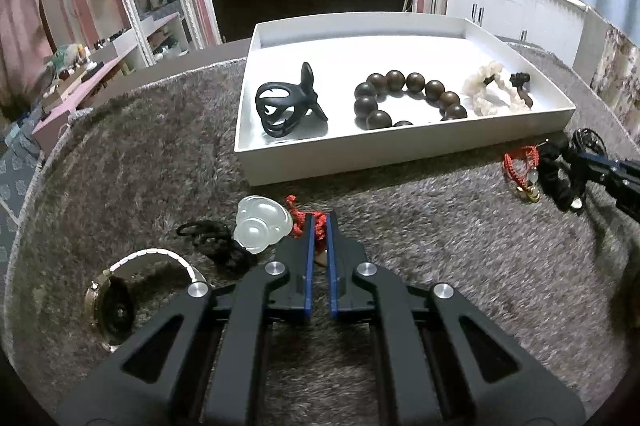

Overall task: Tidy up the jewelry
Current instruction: 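Grasp the jade pendant on red cord with the left tool while the right tool grasps the black scrunchie, then carry the jade pendant and black scrunchie over the white tray with both tools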

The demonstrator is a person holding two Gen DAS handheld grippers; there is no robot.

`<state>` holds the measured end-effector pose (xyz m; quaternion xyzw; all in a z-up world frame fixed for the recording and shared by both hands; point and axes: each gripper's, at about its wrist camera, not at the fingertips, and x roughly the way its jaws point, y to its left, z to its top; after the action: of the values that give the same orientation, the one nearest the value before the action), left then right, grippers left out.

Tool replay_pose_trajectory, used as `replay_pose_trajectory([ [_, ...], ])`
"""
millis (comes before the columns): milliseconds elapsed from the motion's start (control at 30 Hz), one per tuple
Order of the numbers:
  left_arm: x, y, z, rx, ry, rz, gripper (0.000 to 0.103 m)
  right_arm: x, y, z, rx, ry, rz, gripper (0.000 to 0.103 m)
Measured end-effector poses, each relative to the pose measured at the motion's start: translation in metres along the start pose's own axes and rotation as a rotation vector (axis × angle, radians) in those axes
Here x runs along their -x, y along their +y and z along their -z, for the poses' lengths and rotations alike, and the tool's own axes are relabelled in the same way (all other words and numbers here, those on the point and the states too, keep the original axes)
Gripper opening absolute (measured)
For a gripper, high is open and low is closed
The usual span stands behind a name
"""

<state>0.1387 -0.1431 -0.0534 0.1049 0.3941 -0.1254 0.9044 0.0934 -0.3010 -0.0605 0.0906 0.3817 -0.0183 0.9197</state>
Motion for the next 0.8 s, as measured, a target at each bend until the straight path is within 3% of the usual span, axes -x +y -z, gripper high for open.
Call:
replay_pose_trajectory([
  [133, 0.001, -0.003, 0.0, -0.02, 0.0, -0.004, 0.003, 0.004, -0.012, 0.002, -0.063, -0.018, 0.006, 0.007],
  [367, 0.014, 0.02, -0.004, 0.057, -0.033, 0.105, 0.002, 0.011, -0.012, 0.0, -0.059, -0.041, -0.018, 0.007],
  [467, 0.034, 0.03, -0.011, 0.043, -0.08, 0.107, 0.002, 0.029, -0.012, -0.005, -0.073, -0.092, -0.064, 0.007],
  [800, 0.089, 0.056, -0.055, 0.061, -0.195, 0.077, 0.002, 0.076, -0.009, -0.05, -0.035, -0.19, -0.082, 0.007],
])
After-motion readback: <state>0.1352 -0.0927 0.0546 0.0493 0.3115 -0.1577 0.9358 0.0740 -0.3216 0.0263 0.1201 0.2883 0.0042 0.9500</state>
